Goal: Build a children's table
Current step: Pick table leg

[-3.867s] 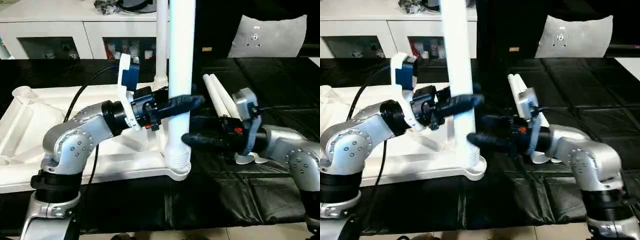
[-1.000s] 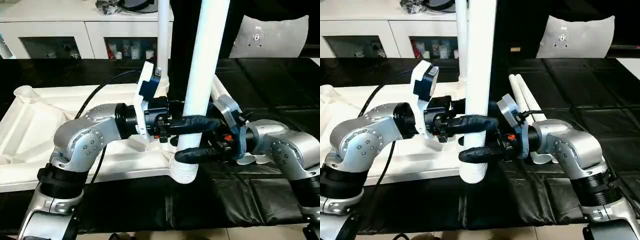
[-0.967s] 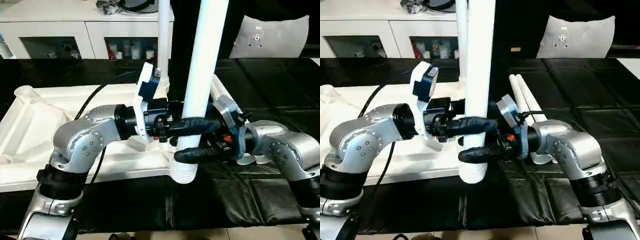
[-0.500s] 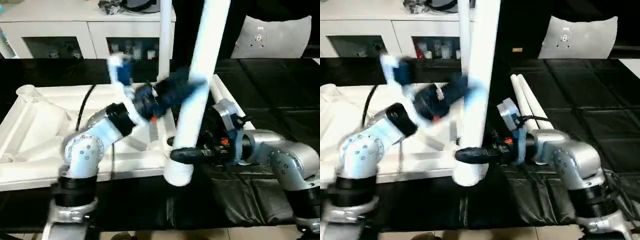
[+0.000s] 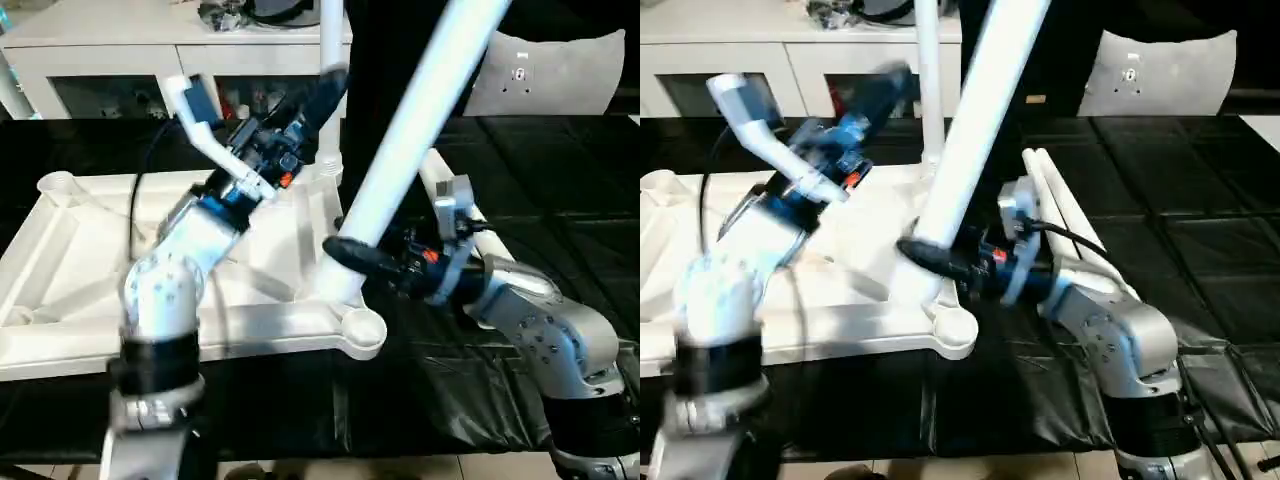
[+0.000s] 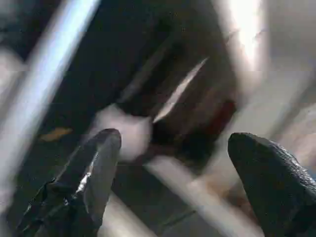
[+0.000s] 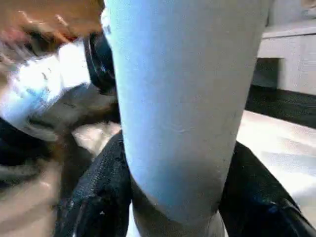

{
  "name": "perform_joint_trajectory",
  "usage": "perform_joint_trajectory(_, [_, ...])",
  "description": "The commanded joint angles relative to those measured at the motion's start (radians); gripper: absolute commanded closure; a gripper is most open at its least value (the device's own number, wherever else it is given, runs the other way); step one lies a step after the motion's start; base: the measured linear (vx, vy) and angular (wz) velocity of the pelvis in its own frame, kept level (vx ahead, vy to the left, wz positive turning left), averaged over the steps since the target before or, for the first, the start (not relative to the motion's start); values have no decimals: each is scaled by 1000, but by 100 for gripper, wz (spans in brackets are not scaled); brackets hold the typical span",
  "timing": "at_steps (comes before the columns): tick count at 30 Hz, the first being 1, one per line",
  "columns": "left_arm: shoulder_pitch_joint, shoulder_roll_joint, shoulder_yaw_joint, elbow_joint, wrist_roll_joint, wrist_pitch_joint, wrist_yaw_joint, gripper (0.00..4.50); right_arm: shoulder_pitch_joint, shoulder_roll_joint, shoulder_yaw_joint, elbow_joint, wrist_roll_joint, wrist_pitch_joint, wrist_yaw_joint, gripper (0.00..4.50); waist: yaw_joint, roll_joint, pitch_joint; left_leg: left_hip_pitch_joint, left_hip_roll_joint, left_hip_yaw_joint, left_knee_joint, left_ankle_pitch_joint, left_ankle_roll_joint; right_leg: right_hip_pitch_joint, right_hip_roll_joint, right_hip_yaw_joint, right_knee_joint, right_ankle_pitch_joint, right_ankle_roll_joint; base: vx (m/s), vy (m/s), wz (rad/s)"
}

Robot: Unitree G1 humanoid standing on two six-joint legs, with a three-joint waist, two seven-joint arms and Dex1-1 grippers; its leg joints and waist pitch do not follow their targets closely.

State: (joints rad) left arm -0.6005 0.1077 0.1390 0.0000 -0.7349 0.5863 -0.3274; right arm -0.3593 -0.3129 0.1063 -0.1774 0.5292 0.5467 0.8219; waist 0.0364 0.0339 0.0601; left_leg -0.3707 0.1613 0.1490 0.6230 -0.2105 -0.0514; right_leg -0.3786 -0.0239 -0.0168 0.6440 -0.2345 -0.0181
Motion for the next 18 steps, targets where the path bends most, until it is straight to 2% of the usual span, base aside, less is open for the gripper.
perform_joint_trajectory(1, [-11, 24, -87, -15, 88, -8, -10, 54, -20, 17, 23, 17, -67, -70, -45, 258, 0, 3, -69, 3, 49, -20, -62, -47, 4, 56, -89, 46, -87, -73, -152, 0, 0, 0])
perform_joint_trajectory(3, [-14, 33, -122, -47, 97, -9, -35, 54, -18, 23, 42, 42, -117, -113, -73, 258, -1, 7, -73, 0, 53, -20, -60, -9, 8, 54, -91, 46, -76, 38, -189, 0, 0, 0])
perform_joint_trajectory(5, [-16, 40, -149, -87, 93, 1, -63, 54, -13, 18, 63, 58, -156, -135, -89, 258, 1, 8, -75, -1, 53, -19, -59, 5, 11, 58, -92, 45, -68, 111, -222, 0, 0, 0])
perform_joint_trajectory(7, [-17, 47, -173, -112, 99, -1, -83, 54, -8, 17, 74, 65, -178, -149, -100, 258, -1, 7, -73, -3, 51, -17, -59, -5, 17, 60, -91, 45, -67, 135, -239, 0, 0, 0])
perform_joint_trajectory(11, [-4, 51, -211, -182, 85, 7, -139, 54, 4, 22, 88, 81, -216, -183, -115, 258, -2, 9, -69, -1, 53, -16, -60, -42, 22, 61, -93, 47, -73, 93, -245, 0, 0, 0])
perform_joint_trajectory(12, [6, 58, -219, -202, 78, 10, -158, 54, 6, 27, 90, 86, -227, -192, -126, 258, 0, 19, -66, 0, 54, -18, -62, -56, 17, 59, -95, 47, -74, 60, -245, 0, 0, 0])
perform_joint_trajectory(14, [20, 71, -232, -225, 77, 6, -185, 54, 7, 39, 90, 99, -245, -213, -146, 259, -4, 12, -64, 1, 53, -16, -65, -86, 10, 58, -92, 47, -80, 13, -237, 0, 0, 0])
perform_joint_trajectory(16, [34, 82, -238, -243, 71, 4, -203, 54, 9, 45, 85, 104, -239, -212, -150, 259, -5, 9, -62, 0, 49, -14, -64, -95, 12, 59, -91, 48, -84, -26, -228, 0, 0, 0])
perform_joint_trajectory(17, [43, 88, -239, -256, 69, 5, -211, 54, 13, 49, 80, 104, -230, -209, -150, 259, -5, 13, -61, -1, 49, -15, -64, -98, 11, 58, -93, 49, -86, -53, -222, 0, 0, 0])
perform_joint_trajectory(18, [54, 93, -236, -266, 70, 7, -207, 54, 21, 57, 70, 100, -225, -209, -162, 259, -5, 13, -61, -2, 51, -16, -65, -96, 10, 57, -93, 48, -85, -61, -219, 0, 0, 0])
